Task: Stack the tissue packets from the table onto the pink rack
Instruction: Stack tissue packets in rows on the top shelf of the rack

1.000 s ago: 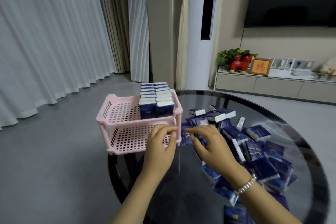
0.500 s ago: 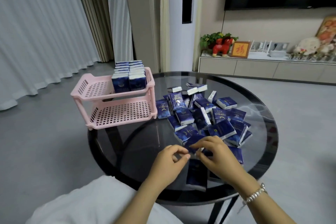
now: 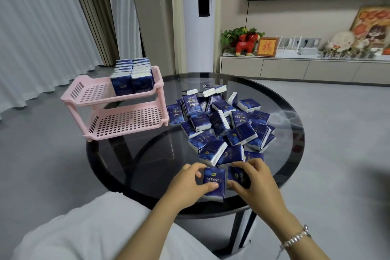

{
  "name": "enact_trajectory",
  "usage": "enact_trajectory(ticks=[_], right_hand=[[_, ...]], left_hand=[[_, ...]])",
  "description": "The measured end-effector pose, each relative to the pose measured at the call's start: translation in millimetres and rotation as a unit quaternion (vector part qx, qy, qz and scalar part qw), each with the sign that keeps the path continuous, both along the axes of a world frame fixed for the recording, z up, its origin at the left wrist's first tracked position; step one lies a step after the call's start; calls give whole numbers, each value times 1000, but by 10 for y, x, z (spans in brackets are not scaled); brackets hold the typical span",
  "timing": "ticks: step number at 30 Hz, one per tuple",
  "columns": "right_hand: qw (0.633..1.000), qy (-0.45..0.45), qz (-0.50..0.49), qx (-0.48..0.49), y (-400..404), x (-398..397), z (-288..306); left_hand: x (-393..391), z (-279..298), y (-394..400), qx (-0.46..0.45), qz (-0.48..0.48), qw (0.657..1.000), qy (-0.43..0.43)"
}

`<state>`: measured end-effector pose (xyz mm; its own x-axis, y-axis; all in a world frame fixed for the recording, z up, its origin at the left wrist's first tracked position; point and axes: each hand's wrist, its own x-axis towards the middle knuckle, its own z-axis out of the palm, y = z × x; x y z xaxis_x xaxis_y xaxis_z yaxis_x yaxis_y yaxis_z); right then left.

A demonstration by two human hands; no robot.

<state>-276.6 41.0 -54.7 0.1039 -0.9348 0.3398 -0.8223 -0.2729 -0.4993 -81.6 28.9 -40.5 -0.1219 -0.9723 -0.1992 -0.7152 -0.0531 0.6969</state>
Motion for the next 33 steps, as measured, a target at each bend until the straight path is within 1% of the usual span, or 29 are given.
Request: enact_trajectory(ticks=[2, 5, 7, 11, 15, 20, 23, 25, 29, 33], right_hand=[[1000, -16, -27, 1, 19, 3, -26], [997, 8, -82, -11, 9, 17, -108], [995, 7, -101, -12, 26, 36, -140], [997, -43, -64, -2, 68, 115, -122], [998, -50, -21, 31, 59, 222, -68], [996, -41, -6, 73, -9, 354, 3], [995, 11, -8, 96, -49, 401, 54], [992, 16, -2, 122, -63, 431, 85], [983, -67, 26, 167, -97, 475, 108], [956, -239, 27, 170, -172, 501, 55]], left_hand=[[-4, -7, 6, 2, 5, 1000, 13], [-16, -32, 35, -29, 16, 999, 38], [-21, -25, 58, -45, 29, 996, 68], [22, -1, 65, -40, 63, 992, 104], [110, 24, 84, -55, 100, 984, 138], [249, -11, 70, -42, 159, 973, 164], [278, -31, 60, -37, 181, 966, 179], [284, -26, 56, -43, 190, 961, 194], [301, 9, 55, -68, 212, 948, 226], [323, 24, 46, -92, 218, 929, 285]])
